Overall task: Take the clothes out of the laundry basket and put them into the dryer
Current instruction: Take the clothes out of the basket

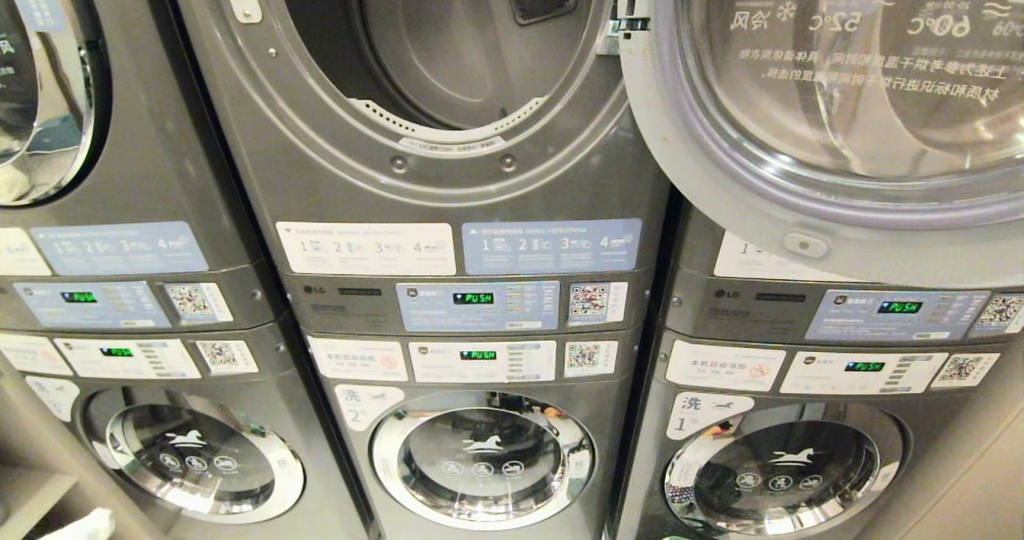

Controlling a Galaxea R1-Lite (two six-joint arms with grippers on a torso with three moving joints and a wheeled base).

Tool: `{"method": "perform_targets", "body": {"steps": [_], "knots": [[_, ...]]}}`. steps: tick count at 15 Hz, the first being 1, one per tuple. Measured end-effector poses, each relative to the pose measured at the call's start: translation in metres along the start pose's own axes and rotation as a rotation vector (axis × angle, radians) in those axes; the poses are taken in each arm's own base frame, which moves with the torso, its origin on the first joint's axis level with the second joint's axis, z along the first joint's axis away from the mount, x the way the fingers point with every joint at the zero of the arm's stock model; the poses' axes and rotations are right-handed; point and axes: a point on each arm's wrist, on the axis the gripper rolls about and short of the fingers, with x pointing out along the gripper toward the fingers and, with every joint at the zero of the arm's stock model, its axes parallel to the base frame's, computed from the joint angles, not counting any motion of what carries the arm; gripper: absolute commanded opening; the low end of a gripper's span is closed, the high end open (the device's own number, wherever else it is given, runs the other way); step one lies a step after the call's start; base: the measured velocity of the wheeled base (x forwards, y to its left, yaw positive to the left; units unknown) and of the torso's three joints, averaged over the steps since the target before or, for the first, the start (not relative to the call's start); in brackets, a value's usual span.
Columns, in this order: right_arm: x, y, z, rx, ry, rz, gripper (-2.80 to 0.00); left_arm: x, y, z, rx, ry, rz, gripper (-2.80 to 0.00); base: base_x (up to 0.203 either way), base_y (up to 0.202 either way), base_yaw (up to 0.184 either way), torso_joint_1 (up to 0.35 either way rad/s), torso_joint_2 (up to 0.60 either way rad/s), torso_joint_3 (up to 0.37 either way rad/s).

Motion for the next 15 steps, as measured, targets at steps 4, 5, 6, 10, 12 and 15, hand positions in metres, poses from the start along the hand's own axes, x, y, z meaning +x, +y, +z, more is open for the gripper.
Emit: {"method": "perform_targets", "body": {"steps": [4,5,6,10,12,15], "knots": [[0.0,0.0,0.0,-0.004,0.0,0.002,-2.8,-0.006,0.012,-0.05,0.19,-0.09,-0.216,-2.8,0.0,0.0,0.0,0.0,0.0,0.0],[0.0,0.0,0.0,-0.005,0.0,0.002,-2.8,-0.008,0.014,-0.062,0.267,-0.107,-0.295,-2.8,0.0,0.0,0.0,0.0,0.0,0.0],[0.0,0.0,0.0,-0.006,0.0,0.002,-2.8,-0.009,0.015,-0.07,0.335,-0.126,-0.368,-2.8,0.0,0.0,0.0,0.0,0.0,0.0],[0.0,0.0,0.0,-0.014,0.0,0.002,-2.8,-0.009,0.02,-0.083,0.331,-0.133,-0.274,-2.8,0.0,0.0,0.0,-0.048,0.11,0.061],[0.0,0.0,0.0,-0.012,0.0,0.001,-2.8,-0.01,0.021,-0.085,0.26,-0.129,-0.16,-2.8,0.0,0.0,0.0,-0.047,0.1,0.055],[0.0,0.0,0.0,-0.012,0.0,0.0,-2.8,-0.01,0.021,-0.087,0.213,-0.129,-0.095,-2.8,0.0,0.0,0.0,-0.05,0.12,0.059]]}}
